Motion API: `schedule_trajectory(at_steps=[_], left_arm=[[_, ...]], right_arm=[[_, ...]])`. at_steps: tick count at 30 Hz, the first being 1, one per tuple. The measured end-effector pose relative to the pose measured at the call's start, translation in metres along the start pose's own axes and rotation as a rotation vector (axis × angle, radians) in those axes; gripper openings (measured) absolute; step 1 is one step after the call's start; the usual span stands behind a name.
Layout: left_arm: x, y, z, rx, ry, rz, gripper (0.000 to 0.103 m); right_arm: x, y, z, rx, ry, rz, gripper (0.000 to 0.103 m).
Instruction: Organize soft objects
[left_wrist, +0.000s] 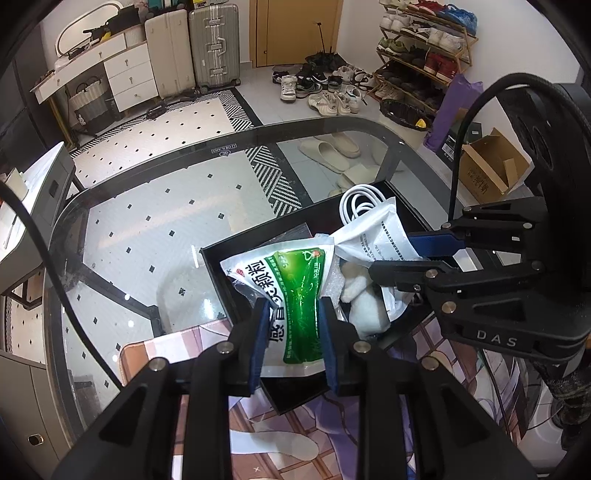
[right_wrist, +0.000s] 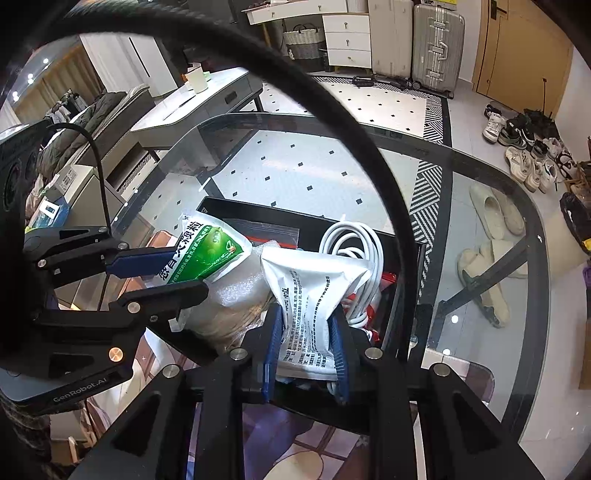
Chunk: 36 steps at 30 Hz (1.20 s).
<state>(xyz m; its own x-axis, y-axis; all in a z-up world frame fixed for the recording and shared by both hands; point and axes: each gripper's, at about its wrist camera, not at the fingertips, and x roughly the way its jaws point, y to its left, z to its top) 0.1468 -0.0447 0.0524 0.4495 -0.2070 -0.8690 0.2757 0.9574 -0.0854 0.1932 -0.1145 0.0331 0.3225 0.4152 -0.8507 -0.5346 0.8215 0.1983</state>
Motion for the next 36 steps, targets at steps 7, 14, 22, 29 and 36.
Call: schedule_trajectory(at_steps=[7, 14, 22, 29, 36], left_arm=[[-0.008, 0.004, 0.000, -0.005, -0.021, -0.013, 0.034], [-0.022, 0.003, -0.002, 0.002, -0.052, -0.011, 0.045], [-0.038, 0.000, -0.008, 0.004, -0.081, -0.005, 0.048], [-0.057, -0.001, -0.017, -0.007, -0.124, 0.001, 0.052], [-0.075, 0.002, -0.031, -0.034, -0.188, -0.006, 0.087]], right_arm=[[-0.009, 0.001, -0.003, -0.002, -0.018, 0.001, 0.035], [-0.024, 0.000, -0.004, 0.009, -0.049, -0.001, 0.050], [-0.044, -0.001, -0.009, 0.020, -0.087, -0.028, 0.058], [-0.065, -0.001, -0.019, 0.034, -0.127, -0.035, 0.082], [-0.080, -0.006, -0.034, 0.069, -0.159, -0.046, 0.094]])
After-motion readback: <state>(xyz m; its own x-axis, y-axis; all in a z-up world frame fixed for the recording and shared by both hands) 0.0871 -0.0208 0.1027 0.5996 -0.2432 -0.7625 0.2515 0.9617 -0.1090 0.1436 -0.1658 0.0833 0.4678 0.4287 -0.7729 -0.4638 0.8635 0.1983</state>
